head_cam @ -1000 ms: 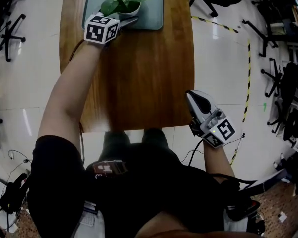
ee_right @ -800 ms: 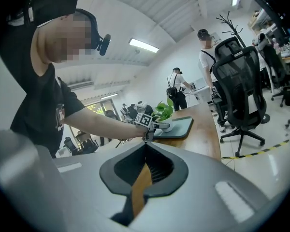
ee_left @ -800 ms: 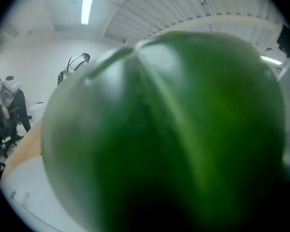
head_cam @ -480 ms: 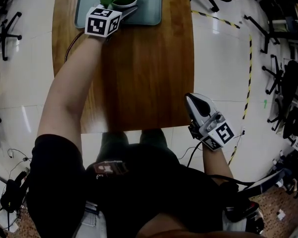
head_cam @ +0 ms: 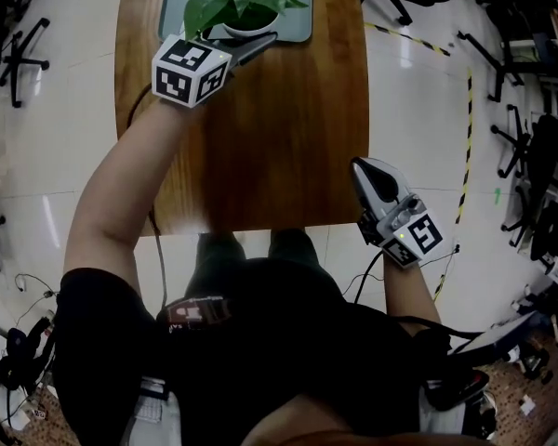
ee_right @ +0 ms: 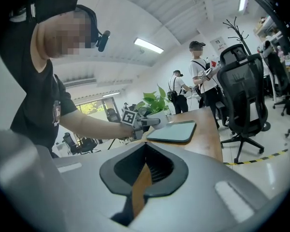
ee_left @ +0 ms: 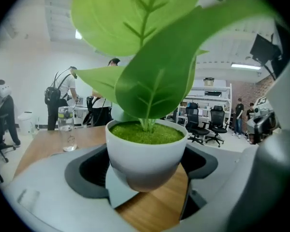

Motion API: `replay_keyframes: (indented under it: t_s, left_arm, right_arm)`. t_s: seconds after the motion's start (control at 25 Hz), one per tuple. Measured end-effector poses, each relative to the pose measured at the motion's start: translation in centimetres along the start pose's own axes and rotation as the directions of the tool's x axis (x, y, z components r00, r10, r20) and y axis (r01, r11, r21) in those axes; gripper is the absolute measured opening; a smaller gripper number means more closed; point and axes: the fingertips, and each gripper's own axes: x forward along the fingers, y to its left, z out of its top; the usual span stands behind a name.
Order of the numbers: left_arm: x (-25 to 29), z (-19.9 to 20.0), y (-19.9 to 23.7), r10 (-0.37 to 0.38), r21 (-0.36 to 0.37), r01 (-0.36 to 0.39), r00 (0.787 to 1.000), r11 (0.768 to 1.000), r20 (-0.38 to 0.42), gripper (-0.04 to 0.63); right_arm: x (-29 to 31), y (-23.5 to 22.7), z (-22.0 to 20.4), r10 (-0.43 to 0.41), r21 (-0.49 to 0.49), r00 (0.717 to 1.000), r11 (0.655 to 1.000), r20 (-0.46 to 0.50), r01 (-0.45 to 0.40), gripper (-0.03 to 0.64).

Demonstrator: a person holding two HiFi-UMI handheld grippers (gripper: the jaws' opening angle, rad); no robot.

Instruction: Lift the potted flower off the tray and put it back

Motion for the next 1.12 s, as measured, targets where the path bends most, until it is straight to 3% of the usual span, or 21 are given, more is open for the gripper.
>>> replay_keyframes:
  t_s: [0.2, 0.4, 0.8, 0.92, 1.12]
  left_arm:
    - [-5.4, -2.6, -5.0, -0.062, 0.043, 0.063, 0.998, 0.997, -0.020, 0.460]
    - [-8.5, -8.3, -8.2, -0.086, 0.002, 0.086, 0.993, 0.996, -0.082, 0.460]
    - [-10.0, -14.8, -11.8, -0.161, 0.025, 0.168, 0.972, 0.985, -0.172, 0.462]
    - [-10.2, -15.6, -12.0, -0.170, 0.026, 0.178, 0.966, 0.984, -0.195, 0.463]
    - [-11.6, -17.4, -11.6, -0.179, -0.070, 0.167, 0.948, 0.984, -0.264, 0.506]
  right_arm:
    - [0.8, 1.7, 1.3, 0.028, -0.031, 0.999, 0.999, 0.017, -0.027, 0.015]
    - [1.3, 2.7, 1.6, 0.058, -0.036, 0.998, 0.998, 0.031, -0.057, 0.014]
    - [1.5, 3.5, -0.6, 0.052, -0.058, 0.998, 0.997, -0.030, -0.053, 0.015]
    - [1.4, 4.1, -0.2, 0.064, -0.046, 0.998, 0.997, -0.011, -0.064, 0.014]
    - [0.8, 5.3, 0.7, 0.075, -0.045, 0.997, 0.996, -0.009, -0.076, 0.015]
